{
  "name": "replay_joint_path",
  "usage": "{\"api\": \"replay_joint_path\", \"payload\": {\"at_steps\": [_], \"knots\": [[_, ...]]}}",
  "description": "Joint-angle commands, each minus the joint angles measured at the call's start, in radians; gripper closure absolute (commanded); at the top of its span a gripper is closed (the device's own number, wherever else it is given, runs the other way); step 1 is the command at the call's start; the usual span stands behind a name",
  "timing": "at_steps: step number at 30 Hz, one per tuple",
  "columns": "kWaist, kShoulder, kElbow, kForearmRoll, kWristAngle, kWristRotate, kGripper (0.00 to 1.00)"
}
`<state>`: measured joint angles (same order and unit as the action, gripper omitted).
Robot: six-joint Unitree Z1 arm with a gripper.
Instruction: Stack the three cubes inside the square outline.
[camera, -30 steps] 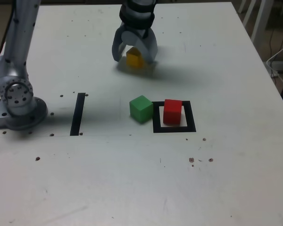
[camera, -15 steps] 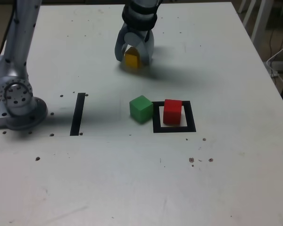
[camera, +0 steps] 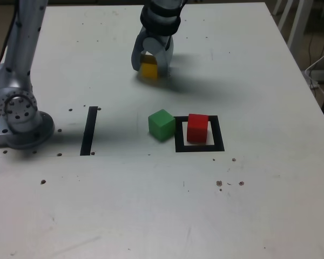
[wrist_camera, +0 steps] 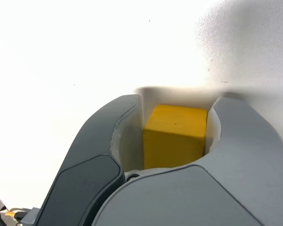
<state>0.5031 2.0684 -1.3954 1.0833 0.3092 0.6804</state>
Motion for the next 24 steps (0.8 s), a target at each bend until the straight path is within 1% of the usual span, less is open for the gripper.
{"api": "replay_joint_path", "payload": {"at_steps": [1,5,8,18,24], "knots": [[-0.013,-0.018,-0.007,0.011,-0.001,-0.008,0.72],[-0.050,-0.043,-0.027,0.046,-0.002,-0.028,0.72],[-0.093,-0.056,-0.061,0.095,-0.017,-0.049,0.72],[-0.234,-0.060,-0.172,0.245,-0.101,-0.154,0.72],[-0.309,-0.070,-0.197,0.286,-0.152,-0.234,0.72]]}}
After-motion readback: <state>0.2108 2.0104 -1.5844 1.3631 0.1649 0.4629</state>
